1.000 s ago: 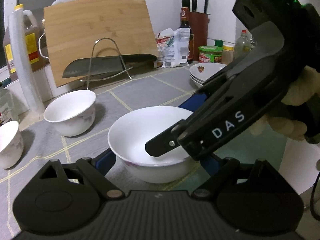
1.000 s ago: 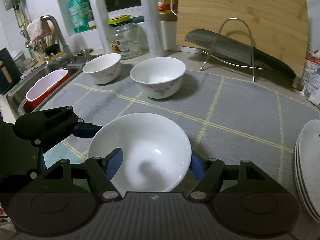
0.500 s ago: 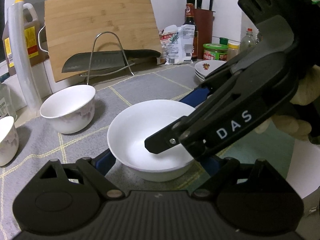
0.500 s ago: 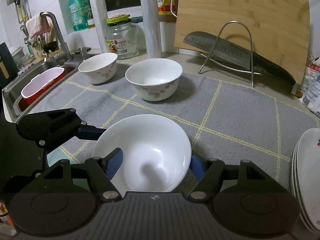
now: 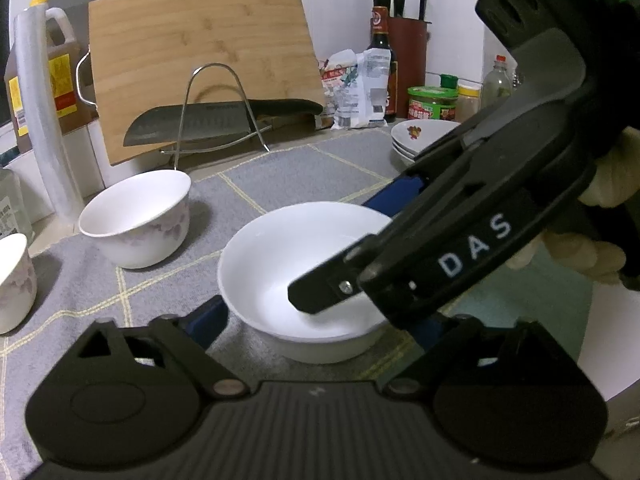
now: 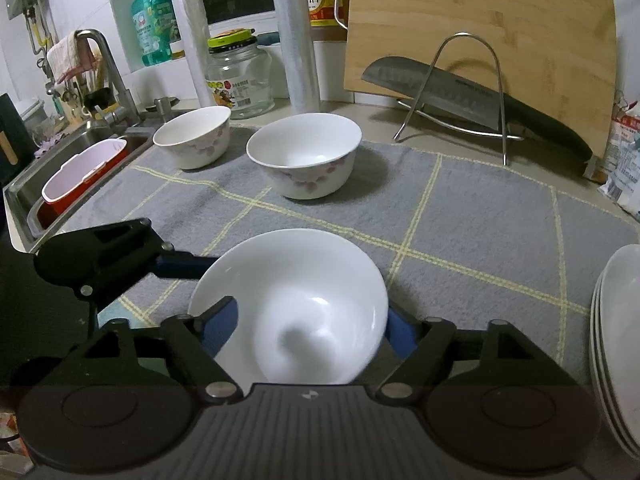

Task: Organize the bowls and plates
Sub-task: 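Lift the white bowl off the mat with the right tool, then carry the white bowl with the right tool while the left tool closes on its rim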

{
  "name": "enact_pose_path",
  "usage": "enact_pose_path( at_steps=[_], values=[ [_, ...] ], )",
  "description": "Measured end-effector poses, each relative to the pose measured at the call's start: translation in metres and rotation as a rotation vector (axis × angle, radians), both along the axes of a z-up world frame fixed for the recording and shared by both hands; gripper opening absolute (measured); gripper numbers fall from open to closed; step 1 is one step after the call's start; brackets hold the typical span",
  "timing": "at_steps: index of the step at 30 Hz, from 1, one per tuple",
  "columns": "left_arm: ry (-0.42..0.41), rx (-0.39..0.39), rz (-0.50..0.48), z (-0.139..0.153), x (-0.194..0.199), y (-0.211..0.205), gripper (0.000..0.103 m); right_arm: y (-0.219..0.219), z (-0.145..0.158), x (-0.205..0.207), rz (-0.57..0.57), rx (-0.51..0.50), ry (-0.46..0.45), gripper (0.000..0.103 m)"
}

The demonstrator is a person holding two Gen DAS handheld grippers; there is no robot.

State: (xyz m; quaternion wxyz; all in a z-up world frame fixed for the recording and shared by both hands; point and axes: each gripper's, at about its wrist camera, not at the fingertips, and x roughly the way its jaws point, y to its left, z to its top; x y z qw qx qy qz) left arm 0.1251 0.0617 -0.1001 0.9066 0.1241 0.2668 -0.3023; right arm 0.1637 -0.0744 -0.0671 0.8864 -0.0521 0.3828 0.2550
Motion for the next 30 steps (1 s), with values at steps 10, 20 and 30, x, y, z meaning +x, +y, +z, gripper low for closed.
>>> enact_pose_path(
  at_steps=[10, 20, 30],
  values=[
    [0.034, -0.036, 0.044, 0.009, -0.014, 0.019, 0.100, -0.004, 0.014, -0.005, -0.022, 0.012, -0.060, 0.103],
    [0.027, -0.028, 0.153, 0.026, -0.013, 0.065, 0.101, 0.007, 0.023, -0.001, -0.020, -0.034, -0.112, 0.103],
    [0.001, 0.010, 0.278, 0.050, 0.040, 0.078, 0.102, 0.004, 0.034, 0.025, 0.060, -0.057, -0.161, 0.103]
  ],
)
